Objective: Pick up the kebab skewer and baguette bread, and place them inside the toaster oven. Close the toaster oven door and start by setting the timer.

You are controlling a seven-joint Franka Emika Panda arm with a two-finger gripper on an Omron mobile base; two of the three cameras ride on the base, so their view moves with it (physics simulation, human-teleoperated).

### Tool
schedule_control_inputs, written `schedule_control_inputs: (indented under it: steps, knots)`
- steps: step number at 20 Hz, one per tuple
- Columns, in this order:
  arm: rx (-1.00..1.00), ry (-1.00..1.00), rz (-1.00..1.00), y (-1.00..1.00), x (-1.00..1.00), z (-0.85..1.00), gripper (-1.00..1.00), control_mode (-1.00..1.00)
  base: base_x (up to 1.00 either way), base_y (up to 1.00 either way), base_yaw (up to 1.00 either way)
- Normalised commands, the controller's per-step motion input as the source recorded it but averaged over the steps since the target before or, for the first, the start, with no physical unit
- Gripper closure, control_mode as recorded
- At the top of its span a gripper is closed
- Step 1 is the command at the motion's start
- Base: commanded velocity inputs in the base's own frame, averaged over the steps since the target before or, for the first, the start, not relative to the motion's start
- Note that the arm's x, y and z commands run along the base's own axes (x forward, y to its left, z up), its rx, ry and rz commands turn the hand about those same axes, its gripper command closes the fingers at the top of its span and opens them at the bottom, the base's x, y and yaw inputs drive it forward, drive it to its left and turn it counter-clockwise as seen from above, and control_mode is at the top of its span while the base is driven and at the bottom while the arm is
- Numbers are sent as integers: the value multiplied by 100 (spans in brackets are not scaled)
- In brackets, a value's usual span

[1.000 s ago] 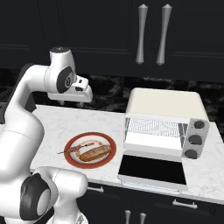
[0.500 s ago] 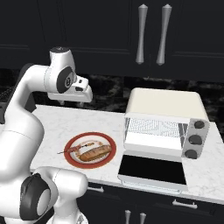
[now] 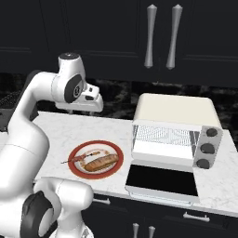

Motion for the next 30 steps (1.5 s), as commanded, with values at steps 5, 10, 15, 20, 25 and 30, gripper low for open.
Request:
schedule_control_inputs:
  steps: [5,10,15,20,25,30]
  knots:
    - [9,-38,18,-100,-38,-7,-100,-100,0,0,0]
    - [9,-33,20,-100,-10,-11,-100,-100,0,0,0]
    - [9,-32,18,-100,0,-20,-100,-100,0,0,0]
    - [5,-23,14,-79,0,-37,-100,-100,0,0,0]
    - [0,-18,5,-42,14,-37,-100,-100,0,0,0]
    - [3,-7,0,-20,44,-35,-100,-100,0,0,0]
